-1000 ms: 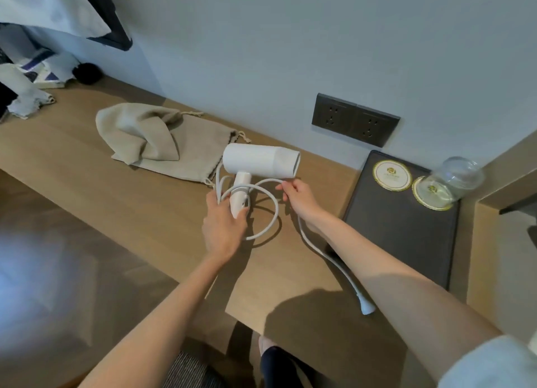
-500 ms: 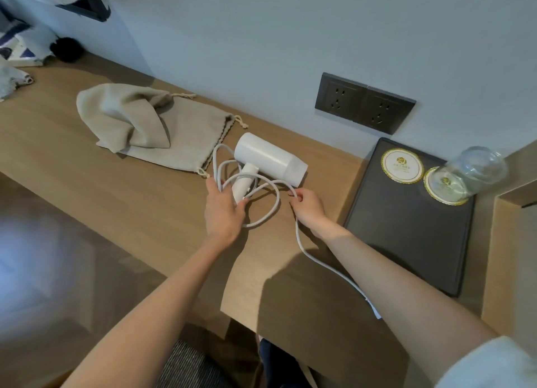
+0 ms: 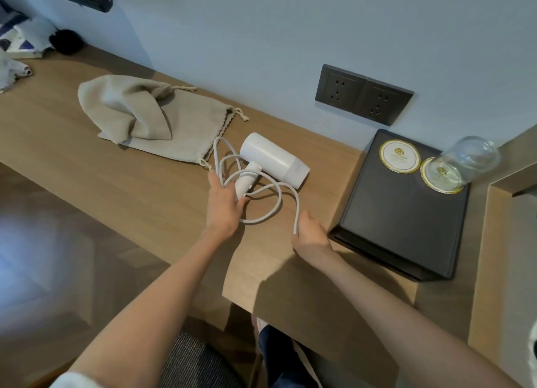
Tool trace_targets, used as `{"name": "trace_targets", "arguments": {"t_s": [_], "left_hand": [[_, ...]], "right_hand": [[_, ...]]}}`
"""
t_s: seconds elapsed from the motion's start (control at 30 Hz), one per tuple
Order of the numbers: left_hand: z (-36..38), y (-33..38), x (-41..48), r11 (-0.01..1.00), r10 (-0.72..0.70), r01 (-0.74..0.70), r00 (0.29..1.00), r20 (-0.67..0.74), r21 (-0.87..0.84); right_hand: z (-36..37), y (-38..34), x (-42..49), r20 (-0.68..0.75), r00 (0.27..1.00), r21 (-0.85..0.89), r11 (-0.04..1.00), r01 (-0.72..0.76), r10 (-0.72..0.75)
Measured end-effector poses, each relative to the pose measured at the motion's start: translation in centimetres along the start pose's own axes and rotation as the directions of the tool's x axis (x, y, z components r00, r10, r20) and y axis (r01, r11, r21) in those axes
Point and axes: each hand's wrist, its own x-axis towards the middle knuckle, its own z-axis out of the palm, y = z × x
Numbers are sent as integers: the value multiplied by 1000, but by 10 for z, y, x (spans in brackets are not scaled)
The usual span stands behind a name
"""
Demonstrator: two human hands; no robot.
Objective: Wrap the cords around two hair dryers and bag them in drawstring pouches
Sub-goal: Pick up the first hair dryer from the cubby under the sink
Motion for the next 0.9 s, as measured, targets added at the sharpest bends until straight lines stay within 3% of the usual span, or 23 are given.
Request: {"name": "trace_targets", "arguments": {"t_s": [0.1, 0.2, 0.33, 0.57, 0.73, 0.9], "left_hand": [[-3, -5, 2, 999, 0, -1, 1000, 21, 41], [-5, -10, 4, 999, -18, 15, 998, 55, 46], [-8, -18, 10, 999, -52, 50, 995, 88, 18], [-11, -30, 21, 989, -146, 147, 973, 181, 8], [-17, -24, 6, 996, -86, 87, 990, 108, -12], [-29, -15, -25, 999, 0, 0, 1000, -7, -32]], "right_hand": [[-3, -16, 9, 18, 999, 236, 971, -35, 32], [-6, -31, 25, 30, 997, 566, 820, -81, 78], [-3, -41, 42, -32, 988, 738, 671, -77, 149], [6, -49, 64, -148, 963, 668, 741, -69, 223], [-2, -44, 52, -184, 974, 554, 832, -11, 136], [-24, -41, 17, -332, 938, 461, 885, 70, 99]]}}
